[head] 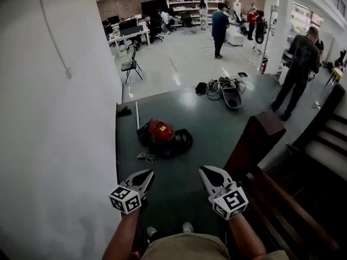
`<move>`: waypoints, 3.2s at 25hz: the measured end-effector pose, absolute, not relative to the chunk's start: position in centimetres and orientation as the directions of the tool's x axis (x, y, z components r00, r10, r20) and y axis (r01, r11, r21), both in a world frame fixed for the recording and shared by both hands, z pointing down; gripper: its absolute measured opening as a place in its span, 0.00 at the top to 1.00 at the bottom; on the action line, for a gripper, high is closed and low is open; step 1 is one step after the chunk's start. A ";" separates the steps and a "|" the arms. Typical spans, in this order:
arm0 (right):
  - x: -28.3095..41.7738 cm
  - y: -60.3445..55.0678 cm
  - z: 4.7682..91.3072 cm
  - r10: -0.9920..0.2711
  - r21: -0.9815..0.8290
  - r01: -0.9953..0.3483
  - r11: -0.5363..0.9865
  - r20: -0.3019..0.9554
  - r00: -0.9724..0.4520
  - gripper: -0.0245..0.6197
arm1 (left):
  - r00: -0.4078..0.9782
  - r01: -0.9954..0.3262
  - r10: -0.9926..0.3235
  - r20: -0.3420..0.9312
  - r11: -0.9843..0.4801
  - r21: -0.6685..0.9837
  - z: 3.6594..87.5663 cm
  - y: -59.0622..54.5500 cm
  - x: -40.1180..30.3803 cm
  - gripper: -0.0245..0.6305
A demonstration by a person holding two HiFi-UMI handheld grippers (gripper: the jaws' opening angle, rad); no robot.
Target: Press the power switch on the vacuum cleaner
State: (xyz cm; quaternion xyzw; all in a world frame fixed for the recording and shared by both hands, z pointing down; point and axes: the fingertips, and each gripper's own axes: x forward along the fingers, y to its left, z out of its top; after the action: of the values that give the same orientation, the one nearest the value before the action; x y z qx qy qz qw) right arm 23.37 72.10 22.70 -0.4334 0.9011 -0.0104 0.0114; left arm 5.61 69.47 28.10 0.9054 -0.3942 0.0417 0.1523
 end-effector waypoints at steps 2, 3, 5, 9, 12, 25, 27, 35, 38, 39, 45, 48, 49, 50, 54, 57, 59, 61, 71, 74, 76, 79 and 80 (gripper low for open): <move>23.5 72.9 23.2 -0.783 -0.035 -0.783 0.621 0.002 -0.622 0.95 | 0.688 -0.724 -0.699 0.194 -0.644 0.246 28.2 70.2 5.7 0.96; 23.5 73.2 23.3 -0.785 -0.040 -0.785 0.618 0.006 -0.619 0.95 | 0.688 -0.724 -0.699 0.194 -0.644 0.247 28.3 70.5 5.7 0.96; 23.6 73.7 23.5 -0.790 -0.049 -0.789 0.612 0.005 -0.613 0.95 | 0.687 -0.725 -0.699 0.196 -0.643 0.248 28.4 70.8 5.6 0.96; 23.5 73.8 24.2 -0.793 -0.062 -0.792 0.608 0.006 -0.609 0.95 | 0.698 -0.714 -0.691 0.186 -0.656 0.243 28.6 70.9 5.8 0.96; 23.7 73.9 24.2 -0.795 -0.100 -0.791 0.604 -0.011 -0.606 0.95 | 0.723 -0.689 -0.674 0.152 -0.690 0.221 27.7 71.6 6.6 0.96; 24.9 74.3 29.1 -0.762 -0.228 -0.750 0.621 0.047 -0.646 0.94 | 0.703 -0.711 -0.686 0.188 -0.662 0.237 31.1 72.8 5.9 0.96; 25.0 73.3 29.8 -0.760 -0.254 -0.741 0.621 0.037 -0.649 0.94 | 0.688 -0.724 -0.701 0.190 -0.642 0.251 31.7 72.2 4.5 0.96; 22.4 67.5 29.4 -0.739 -0.270 -0.720 0.640 0.041 -0.672 0.95 | 0.678 -0.731 -0.703 0.213 -0.615 0.297 33.6 67.2 1.3 0.96; 21.4 65.1 29.4 -0.733 -0.250 -0.720 0.648 0.051 -0.678 0.95 | 0.698 -0.712 -0.685 0.210 -0.630 0.311 34.1 63.8 1.7 0.96; 21.1 64.1 29.5 -0.734 -0.250 -0.722 0.645 0.061 -0.677 0.95 | 0.706 -0.704 -0.677 0.209 -0.637 0.316 34.1 62.6 1.8 0.96; 19.7 58.1 29.4 -0.745 -0.228 -0.745 0.627 0.103 -0.659 0.95 | 0.749 -0.661 -0.610 0.258 -0.669 0.338 35.2 55.6 2.0 0.96; 19.4 54.9 28.6 -0.768 -0.226 -0.767 0.601 0.105 -0.632 0.95 | 0.765 -0.643 -0.590 0.258 -0.682 0.347 34.9 52.1 1.2 0.96; 19.3 53.9 28.3 -0.775 -0.229 -0.773 0.591 0.103 -0.623 0.95 | 0.772 -0.635 -0.582 0.256 -0.688 0.351 34.6 51.0 1.0 0.96; 19.1 52.9 27.9 -0.782 -0.233 -0.778 0.584 0.098 -0.616 0.95 | 0.781 -0.624 -0.571 0.253 -0.695 0.356 34.3 49.9 0.8 0.96; 17.9 49.3 26.9 -0.799 -0.229 -0.791 0.567 0.079 -0.596 0.95 | 0.822 -0.570 -0.505 0.266 -0.720 0.396 33.9 46.1 -0.2 0.96; 16.9 46.6 27.1 -0.817 -0.217 -0.810 0.545 0.079 -0.571 0.95 | 0.824 -0.566 -0.495 0.275 -0.737 0.370 34.4 42.8 -1.5 0.96; 16.5 44.8 27.5 -0.829 -0.210 -0.822 0.530 0.078 -0.554 0.95 | 0.832 -0.555 -0.488 0.265 -0.746 0.368 34.7 40.7 -2.3 0.96; 16.0 43.3 28.0 -0.840 -0.206 -0.832 0.514 0.076 -0.538 0.95 | 0.845 -0.535 -0.472 0.253 -0.756 0.378 35.1 39.0 -2.8 0.96; 17.2 35.5 30.2 -0.841 -0.219 -0.838 0.499 0.109 -0.529 0.95 | 0.844 -0.536 -0.476 0.246 -0.763 0.361 35.6 30.6 -2.4 0.96; 18.3 31.6 30.0 -0.832 -0.231 -0.828 0.511 0.108 -0.544 0.95 | 0.814 -0.580 -0.539 0.218 -0.728 0.365 35.1 26.8 -2.6 0.96; 19.0 29.0 30.2 -0.818 -0.219 -0.817 0.533 0.112 -0.564 0.95 | 0.799 -0.598 -0.570 0.192 -0.722 0.347 34.4 25.0 -2.1 0.96; 19.4 25.5 31.3 -0.793 -0.223 -0.795 0.564 0.123 -0.597 0.95 | 0.754 -0.655 -0.627 0.194 -0.697 0.293 34.3 22.7 -2.2 0.96; 19.3 24.4 31.5 -0.783 -0.227 -0.785 0.576 0.121 -0.610 0.95 | 0.732 -0.681 -0.650 0.205 -0.680 0.272 34.5 21.7 -2.5 0.96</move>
State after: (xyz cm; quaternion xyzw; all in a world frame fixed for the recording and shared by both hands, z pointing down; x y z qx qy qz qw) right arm 19.33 24.42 31.52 -0.4418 0.8877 -0.1297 -0.0037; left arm -2.45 21.72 34.53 0.9155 -0.3634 0.0456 0.1667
